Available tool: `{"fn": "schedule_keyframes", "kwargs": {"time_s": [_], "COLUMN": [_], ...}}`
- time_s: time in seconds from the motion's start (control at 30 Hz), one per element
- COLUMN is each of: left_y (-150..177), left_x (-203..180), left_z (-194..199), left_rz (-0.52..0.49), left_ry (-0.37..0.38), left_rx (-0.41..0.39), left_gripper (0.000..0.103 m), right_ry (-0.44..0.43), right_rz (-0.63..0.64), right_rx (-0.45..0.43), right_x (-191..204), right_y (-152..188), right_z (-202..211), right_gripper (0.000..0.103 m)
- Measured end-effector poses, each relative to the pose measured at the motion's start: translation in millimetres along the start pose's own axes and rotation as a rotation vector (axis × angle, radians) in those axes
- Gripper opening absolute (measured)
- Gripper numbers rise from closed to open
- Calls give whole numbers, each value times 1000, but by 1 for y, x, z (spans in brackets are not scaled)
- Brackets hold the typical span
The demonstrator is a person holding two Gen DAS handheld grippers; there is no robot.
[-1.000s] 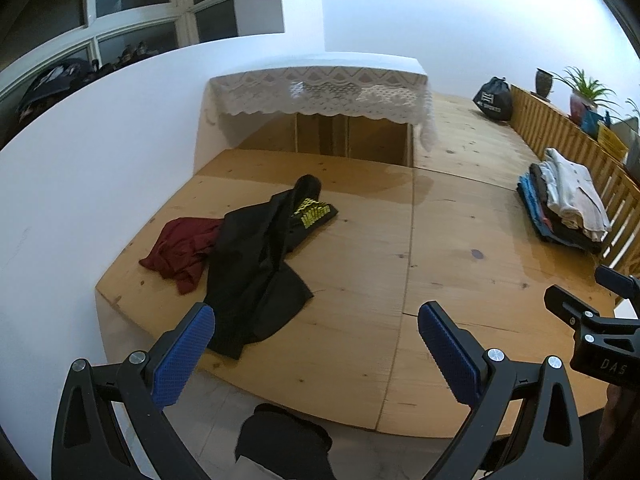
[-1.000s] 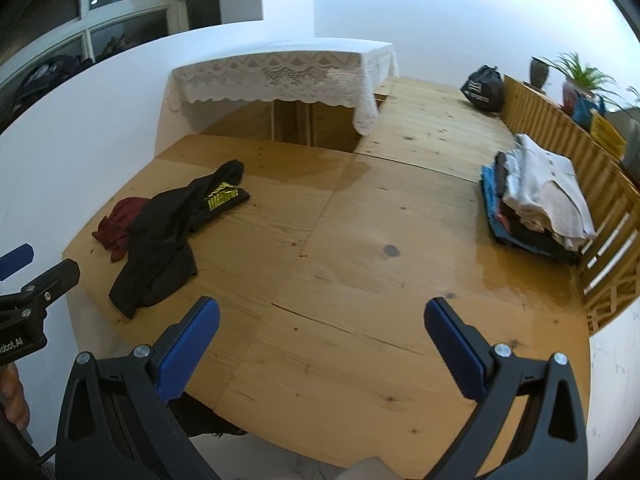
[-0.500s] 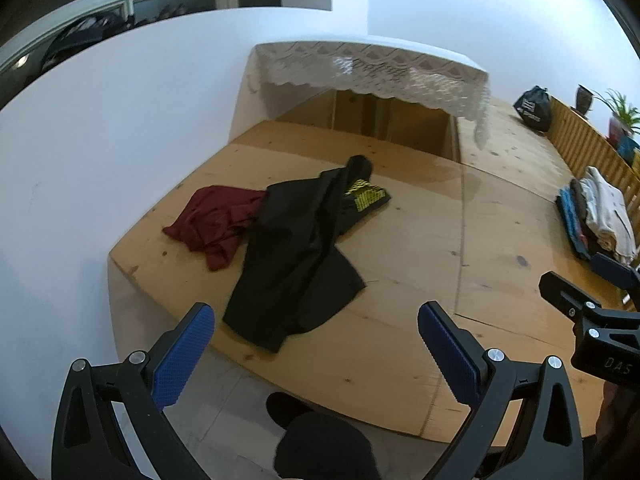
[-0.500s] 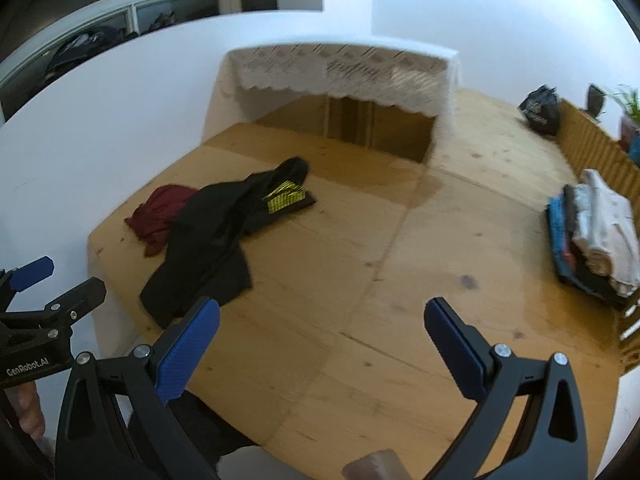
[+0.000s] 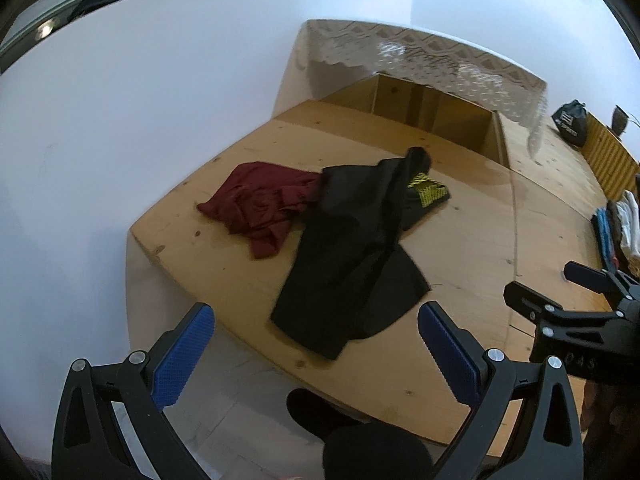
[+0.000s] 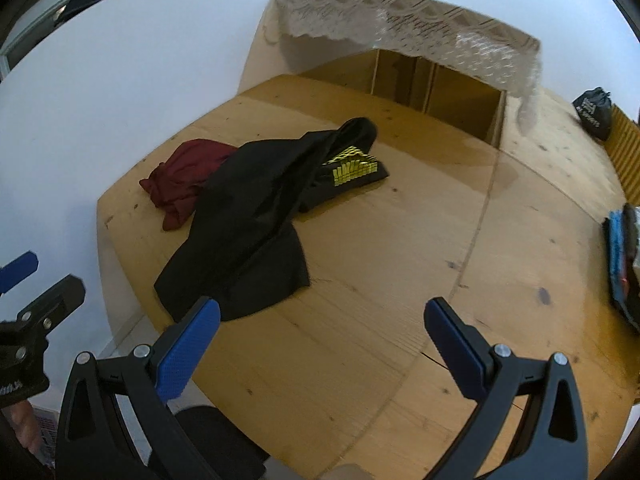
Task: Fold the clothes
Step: 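Move both tools toward the crumpled black garment on the table, then grasp the black garment with the right tool and lift it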
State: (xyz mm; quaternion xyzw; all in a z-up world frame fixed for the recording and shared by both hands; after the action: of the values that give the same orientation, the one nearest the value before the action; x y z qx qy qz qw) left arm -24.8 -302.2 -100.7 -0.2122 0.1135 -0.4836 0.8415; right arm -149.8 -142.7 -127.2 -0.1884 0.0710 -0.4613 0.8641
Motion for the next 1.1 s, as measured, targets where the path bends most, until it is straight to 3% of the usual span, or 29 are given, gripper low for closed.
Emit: {"fn": "schedule_keyframes", "kwargs": {"time_s": [0.2,0.33,0.6,0.77,0.97,1.1], "left_y": [-4,-6,-11,-10,-7,-5], "left_x": [21,29,45,56,65,72], "left_z": [-22,-35,-52,-63,-69,-72], "left_rz": [29,36,66,91,102,115], "left_ry": [-15,-24,-38,-45,-52,-57], "left_rx": [30,48,60,82,97,107], "left_gripper": [102,102,102,102,102,102], "right_ry": [-18,-9,-31,-46,-61,-35], "right_rz": [-10,28,77,117,97,108], "right_rx": [7,23,83,61,106,124], "right_x": [13,27,53,70,84,101], "right_y": [-21,-34,-50,-64,-80,-82], "right_z": [-34,-57,-99,-117,-153,-172], "right_gripper": [101,93,93,93,89,89]}}
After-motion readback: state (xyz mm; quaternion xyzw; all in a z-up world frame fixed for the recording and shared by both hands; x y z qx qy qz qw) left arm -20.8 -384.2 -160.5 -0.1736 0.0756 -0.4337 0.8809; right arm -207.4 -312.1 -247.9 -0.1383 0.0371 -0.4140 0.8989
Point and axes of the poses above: each gripper's, at about its wrist camera, not at the fingertips, and z roughly against the way its jaws point, x to its left, y to its underside, the point moved 2 cm from there along -z, roughly the way its jaws point, and after that the axes turned 11 degrees about x, right-handed, at the moved point
